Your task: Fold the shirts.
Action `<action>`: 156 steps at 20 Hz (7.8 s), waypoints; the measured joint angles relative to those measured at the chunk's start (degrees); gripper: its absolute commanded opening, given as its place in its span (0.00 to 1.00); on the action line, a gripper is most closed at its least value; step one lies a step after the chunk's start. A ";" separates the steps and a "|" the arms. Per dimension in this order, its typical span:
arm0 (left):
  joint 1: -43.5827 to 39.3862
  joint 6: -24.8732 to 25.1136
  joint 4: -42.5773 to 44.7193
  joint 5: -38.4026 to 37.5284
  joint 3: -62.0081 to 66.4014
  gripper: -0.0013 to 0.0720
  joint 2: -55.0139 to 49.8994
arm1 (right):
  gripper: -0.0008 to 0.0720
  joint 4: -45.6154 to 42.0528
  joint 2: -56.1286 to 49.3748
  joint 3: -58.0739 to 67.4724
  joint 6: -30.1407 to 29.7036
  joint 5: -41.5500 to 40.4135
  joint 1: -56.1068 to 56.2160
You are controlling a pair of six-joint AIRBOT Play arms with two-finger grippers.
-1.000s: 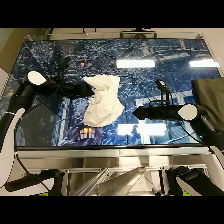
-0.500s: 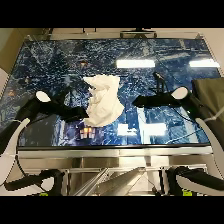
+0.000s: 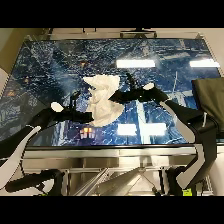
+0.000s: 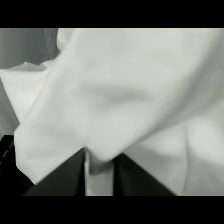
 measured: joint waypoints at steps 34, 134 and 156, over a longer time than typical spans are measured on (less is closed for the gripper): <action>9.57 -1.03 4.44 -28.59 41.03 0.99 -4.90 | 0.61 -36.50 22.62 4.28 14.56 7.56 -1.42; 28.44 -0.44 5.38 -29.16 45.88 0.97 -19.23 | 0.65 -9.97 19.15 -16.28 -0.04 8.41 -40.41; 24.46 1.03 9.62 -23.30 14.86 0.96 -12.85 | 0.65 -36.50 18.86 -16.81 8.26 5.62 -36.46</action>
